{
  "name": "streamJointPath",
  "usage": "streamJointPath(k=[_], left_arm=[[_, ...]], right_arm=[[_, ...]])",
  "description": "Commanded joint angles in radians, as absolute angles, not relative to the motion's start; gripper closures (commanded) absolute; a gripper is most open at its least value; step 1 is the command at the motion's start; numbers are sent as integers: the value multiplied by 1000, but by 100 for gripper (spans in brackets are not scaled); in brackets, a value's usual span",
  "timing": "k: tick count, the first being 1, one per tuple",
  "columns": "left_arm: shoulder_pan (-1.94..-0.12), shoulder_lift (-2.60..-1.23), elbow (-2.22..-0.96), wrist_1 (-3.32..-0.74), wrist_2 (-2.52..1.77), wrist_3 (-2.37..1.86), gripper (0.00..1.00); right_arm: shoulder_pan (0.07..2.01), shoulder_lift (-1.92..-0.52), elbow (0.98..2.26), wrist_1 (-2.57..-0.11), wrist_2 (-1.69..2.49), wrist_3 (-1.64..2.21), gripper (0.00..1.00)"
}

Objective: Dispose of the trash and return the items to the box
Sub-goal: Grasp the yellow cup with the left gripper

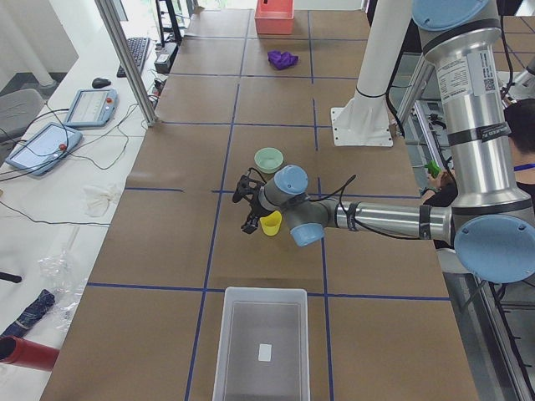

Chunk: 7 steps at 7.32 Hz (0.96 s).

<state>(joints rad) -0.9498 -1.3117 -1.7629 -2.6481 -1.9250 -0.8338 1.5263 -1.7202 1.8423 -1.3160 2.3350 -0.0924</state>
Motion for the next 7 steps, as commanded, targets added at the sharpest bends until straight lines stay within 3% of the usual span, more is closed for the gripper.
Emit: streamJointPath(k=[1,5,6,7], left_arm=[[-856,-1302,-1750,-2654,-1856,-945,28],[-813,-1233,-1750,-2721,-1858,-937,28],[-799,-1233,-1749,-2721,-1858,-940,39],[-799,-1232,-1749,-2721,-1858,-943,99]], right_arm=[[1526,-1721,1842,-1316,2338,-92,0],[1526,-1723,1842,-1315,2338,-94,0],[1526,-1723,1842,-1315,2338,-94,0],[1526,-1723,1842,-1316,2338,-94,0]])
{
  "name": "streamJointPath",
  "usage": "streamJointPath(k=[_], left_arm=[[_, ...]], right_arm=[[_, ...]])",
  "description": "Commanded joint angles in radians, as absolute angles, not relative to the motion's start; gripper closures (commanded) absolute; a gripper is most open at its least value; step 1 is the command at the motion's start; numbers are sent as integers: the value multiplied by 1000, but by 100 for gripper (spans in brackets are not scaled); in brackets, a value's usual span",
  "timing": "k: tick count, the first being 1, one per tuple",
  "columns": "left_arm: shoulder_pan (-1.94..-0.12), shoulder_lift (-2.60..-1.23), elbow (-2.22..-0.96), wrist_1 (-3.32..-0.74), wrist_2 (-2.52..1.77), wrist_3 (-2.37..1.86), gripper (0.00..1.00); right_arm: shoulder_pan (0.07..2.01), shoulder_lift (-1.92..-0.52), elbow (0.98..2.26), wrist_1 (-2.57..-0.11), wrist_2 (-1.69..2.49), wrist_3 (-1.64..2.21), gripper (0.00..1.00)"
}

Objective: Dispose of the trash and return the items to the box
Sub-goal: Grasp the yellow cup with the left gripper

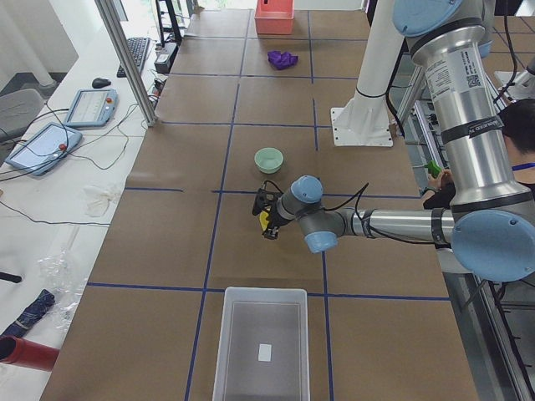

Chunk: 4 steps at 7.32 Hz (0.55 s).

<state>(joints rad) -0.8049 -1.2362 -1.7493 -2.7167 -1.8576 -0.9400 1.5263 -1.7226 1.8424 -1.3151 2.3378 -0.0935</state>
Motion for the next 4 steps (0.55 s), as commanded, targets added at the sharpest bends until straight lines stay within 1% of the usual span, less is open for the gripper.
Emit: streamJointPath(k=[1,3,4], left_arm=[[-799,-1233,-1749,-2721,-1856,-943,100],[-811,-1235,-1759,-2721,-1859,-916,100],[-836,-1221,-1785,-2721,-1891,-829,100]], right_arm=[[1526,-1723,1841,-1316,2338,-94,0],[1526,-1723,1844,-1315,2341,-92,0],[1526,-1723,1844,-1315,2341,-92,0]])
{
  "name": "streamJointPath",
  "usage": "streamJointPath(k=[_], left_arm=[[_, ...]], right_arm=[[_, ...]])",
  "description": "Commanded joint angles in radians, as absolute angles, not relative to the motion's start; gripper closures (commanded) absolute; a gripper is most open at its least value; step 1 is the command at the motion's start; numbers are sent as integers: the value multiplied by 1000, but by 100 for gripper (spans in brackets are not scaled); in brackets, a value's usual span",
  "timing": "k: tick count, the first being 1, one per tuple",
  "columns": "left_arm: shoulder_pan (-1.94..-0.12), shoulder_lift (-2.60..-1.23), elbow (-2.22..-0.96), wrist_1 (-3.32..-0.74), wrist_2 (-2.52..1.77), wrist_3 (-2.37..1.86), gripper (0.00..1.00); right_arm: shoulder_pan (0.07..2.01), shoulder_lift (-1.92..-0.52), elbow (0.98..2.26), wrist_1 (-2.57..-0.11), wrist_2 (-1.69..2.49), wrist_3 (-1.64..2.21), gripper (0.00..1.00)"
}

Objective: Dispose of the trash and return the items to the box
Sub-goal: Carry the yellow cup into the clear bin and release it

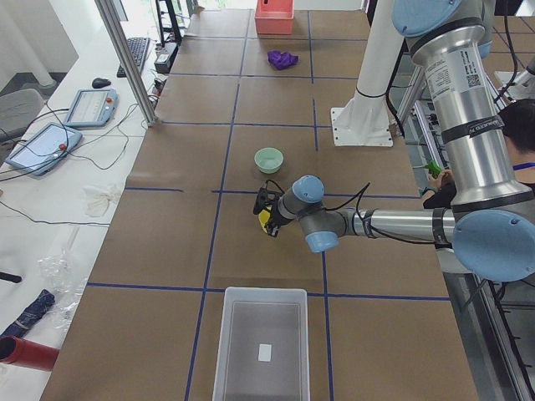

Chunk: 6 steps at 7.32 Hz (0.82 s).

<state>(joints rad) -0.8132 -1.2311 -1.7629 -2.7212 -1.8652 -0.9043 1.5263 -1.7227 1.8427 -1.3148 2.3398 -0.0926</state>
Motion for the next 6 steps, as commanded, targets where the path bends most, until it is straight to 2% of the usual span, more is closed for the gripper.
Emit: streamJointPath(k=[1,3,6], left_arm=[[-903,-1204,-1786,-2721,-2014,-716,100],[-1183,-1210,-1775,-2635,-2280,-422,100],[-1524,-1230,-1767,-2310,-2394,133,100]], right_arm=[[1526,-1723,1842,-1315,2341,-94,0],[1526,-1724,1842,-1315,2339,-94,0],[1526,-1723,1842,-1315,2341,-94,0]])
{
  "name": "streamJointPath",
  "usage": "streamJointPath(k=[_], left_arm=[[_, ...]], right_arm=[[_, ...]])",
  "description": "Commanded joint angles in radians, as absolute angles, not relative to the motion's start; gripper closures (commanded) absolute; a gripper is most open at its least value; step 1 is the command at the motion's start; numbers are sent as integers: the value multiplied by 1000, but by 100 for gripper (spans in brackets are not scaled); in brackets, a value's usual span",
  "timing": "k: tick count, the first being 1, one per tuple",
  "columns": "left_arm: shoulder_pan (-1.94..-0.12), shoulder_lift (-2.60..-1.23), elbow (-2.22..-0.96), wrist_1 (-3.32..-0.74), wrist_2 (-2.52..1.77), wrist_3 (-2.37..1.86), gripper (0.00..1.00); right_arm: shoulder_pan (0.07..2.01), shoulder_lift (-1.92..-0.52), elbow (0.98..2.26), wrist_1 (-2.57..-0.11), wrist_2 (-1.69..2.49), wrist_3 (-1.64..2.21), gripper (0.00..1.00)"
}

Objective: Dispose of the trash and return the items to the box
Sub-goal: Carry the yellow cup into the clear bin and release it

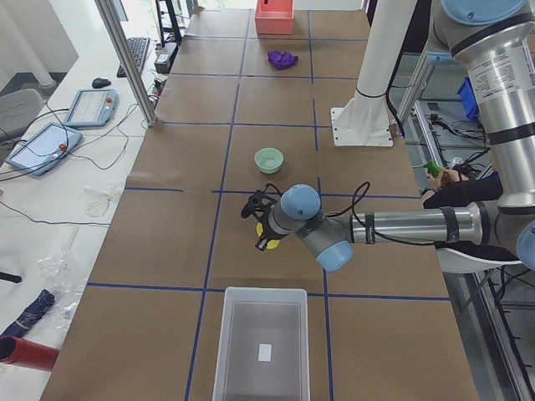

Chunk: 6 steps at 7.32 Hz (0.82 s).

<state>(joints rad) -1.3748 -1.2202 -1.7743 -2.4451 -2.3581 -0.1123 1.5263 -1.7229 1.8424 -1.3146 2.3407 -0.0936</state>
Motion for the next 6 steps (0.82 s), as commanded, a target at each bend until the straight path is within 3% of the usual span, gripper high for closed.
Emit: streamJointPath(k=[1,4,6], left_arm=[[-1622,-1256,-1746,-2201,-2393,294,100],[-1712,-1399,-1484,-2178,-2388,518,100],[-1712,-1393,-1442,-2247,-2387,447,100]], right_arm=[[1526,-1723,1842,-1315,2341,-94,0],[1526,-1723,1842,-1315,2341,-94,0],[1526,-1723,1842,-1315,2341,-92,0]])
